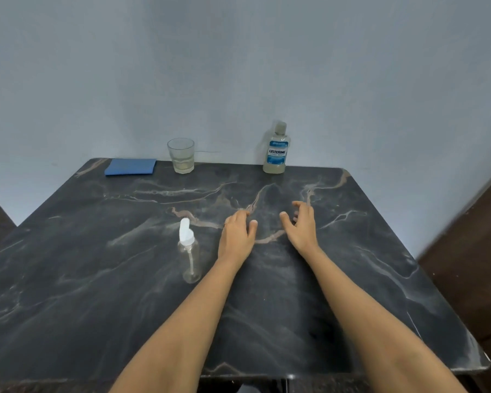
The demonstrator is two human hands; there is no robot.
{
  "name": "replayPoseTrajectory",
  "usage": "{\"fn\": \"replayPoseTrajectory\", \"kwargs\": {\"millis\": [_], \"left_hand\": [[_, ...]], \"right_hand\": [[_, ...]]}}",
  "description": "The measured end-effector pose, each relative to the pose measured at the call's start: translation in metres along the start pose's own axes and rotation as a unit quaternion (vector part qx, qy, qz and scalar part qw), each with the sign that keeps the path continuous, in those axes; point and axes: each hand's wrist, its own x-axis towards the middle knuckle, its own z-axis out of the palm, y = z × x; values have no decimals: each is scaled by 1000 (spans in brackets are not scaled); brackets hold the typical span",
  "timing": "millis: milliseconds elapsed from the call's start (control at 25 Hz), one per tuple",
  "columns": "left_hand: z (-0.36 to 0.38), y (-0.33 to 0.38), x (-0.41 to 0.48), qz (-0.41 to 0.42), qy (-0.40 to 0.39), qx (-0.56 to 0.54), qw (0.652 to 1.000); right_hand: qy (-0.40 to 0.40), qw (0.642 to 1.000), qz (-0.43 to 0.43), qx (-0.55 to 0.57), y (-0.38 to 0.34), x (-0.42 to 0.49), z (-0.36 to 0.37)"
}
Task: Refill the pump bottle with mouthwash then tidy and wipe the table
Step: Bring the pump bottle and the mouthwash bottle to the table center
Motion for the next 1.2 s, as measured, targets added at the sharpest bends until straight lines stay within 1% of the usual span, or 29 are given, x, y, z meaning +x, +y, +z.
{"fn": "replayPoseTrajectory", "kwargs": {"millis": [160,240,440,520,560,640,760,840,960,1080,1200], "left_hand": [[23,-10,38,-17,37,30,999],[31,-13,41,-3,51,56,997],[38,-19,43,11,45,93,995],[38,-20,43,11,43,96,994],[38,-20,42,13,44,97,994],[37,-19,42,15,46,99,994],[34,-15,40,12,48,88,995],[32,-12,39,6,49,77,996],[26,-6,37,-16,45,54,997],[18,3,22,-37,20,46,998],[6,7,-6,-40,3,52,998]], "right_hand": [[5,1000,8,16,11,80,13],[14,999,11,31,19,120,21],[9,992,26,123,24,204,47],[11,982,50,181,22,224,57],[14,980,58,192,23,230,62],[14,986,52,159,22,236,66],[-2,994,33,103,20,226,58],[-32,996,21,83,20,205,44],[-75,995,9,61,19,153,21],[-78,995,5,63,14,89,-4],[-90,993,28,67,2,32,-21]]}}
